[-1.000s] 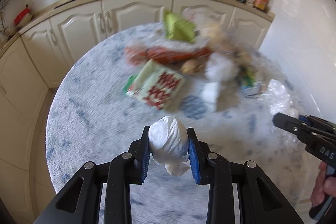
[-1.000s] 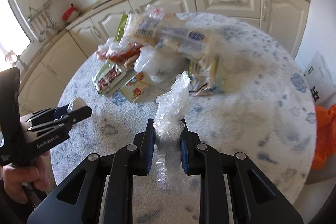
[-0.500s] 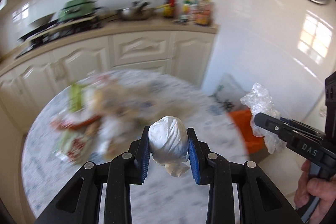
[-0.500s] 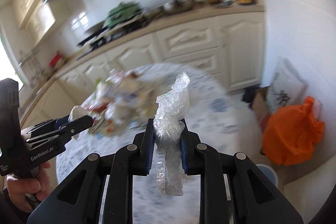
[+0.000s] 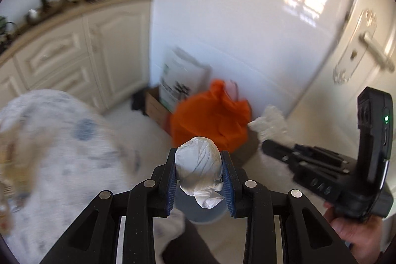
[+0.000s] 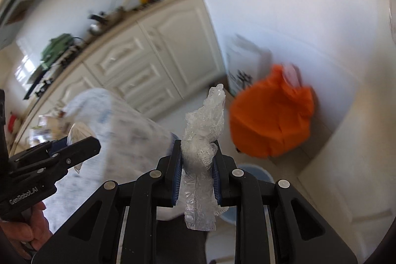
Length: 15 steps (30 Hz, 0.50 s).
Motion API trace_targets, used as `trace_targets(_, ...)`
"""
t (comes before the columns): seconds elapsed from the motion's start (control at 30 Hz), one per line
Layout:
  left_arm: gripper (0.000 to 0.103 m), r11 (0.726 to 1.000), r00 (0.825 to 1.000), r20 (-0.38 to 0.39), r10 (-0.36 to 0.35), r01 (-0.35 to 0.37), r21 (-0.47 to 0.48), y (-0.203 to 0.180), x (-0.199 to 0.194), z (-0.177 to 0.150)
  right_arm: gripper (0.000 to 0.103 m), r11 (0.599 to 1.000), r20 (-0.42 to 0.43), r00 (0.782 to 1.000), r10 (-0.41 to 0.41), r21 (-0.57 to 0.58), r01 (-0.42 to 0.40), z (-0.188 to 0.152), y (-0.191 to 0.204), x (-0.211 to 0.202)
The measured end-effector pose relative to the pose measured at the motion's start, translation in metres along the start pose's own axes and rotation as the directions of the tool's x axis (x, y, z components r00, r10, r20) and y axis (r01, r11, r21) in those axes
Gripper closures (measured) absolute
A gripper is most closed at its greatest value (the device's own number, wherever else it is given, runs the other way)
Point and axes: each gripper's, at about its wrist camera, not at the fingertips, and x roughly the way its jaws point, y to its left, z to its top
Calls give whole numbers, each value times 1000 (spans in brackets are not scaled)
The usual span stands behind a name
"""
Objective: Collect trash
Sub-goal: 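Carry the tissue and plastic wrap with both tools over the blue bin, then open both tools to drop the tissue and wrap into the bin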
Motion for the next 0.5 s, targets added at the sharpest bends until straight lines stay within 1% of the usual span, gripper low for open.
trace_targets(0.07,74,1000,998,-67,-14,15,12,-4,38,4,82,999,-38,999,-6,43,7,-6,-21,18)
trace_targets(0.17,73,1000,987,-159,-20,23,15,-5,90,12,82,994,-99,995,-6,104,16,-18,-47,47)
trace_targets(0.3,72,999,965,-264,-1,10,32,-8,154,19,82,984,-152,988,3,177,24,-27,-71,76)
trace_targets(0.33,70,1000,958,-286,3,6,29,-11,168,21,79,980,-161,987,9,196,23,-29,-77,82)
trace_targets(0.37,67,999,952,-305,8,2,34,-17,176,23,79,977,-167,986,11,210,25,-31,-81,86)
trace_targets(0.4,56,999,942,-335,2,14,45,-21,185,25,79,974,-175,984,13,223,26,-33,-85,90)
trace_targets(0.43,43,999,940,-341,12,6,52,-22,191,27,78,972,-183,983,13,234,30,-33,-89,94)
trace_targets(0.47,37,998,942,-336,24,-5,58,-24,194,32,78,969,-187,982,7,245,40,-35,-92,96)
trace_targets(0.5,28,998,947,-317,39,-18,68,-25,196,37,71,966,-187,982,8,256,41,-35,-95,98)
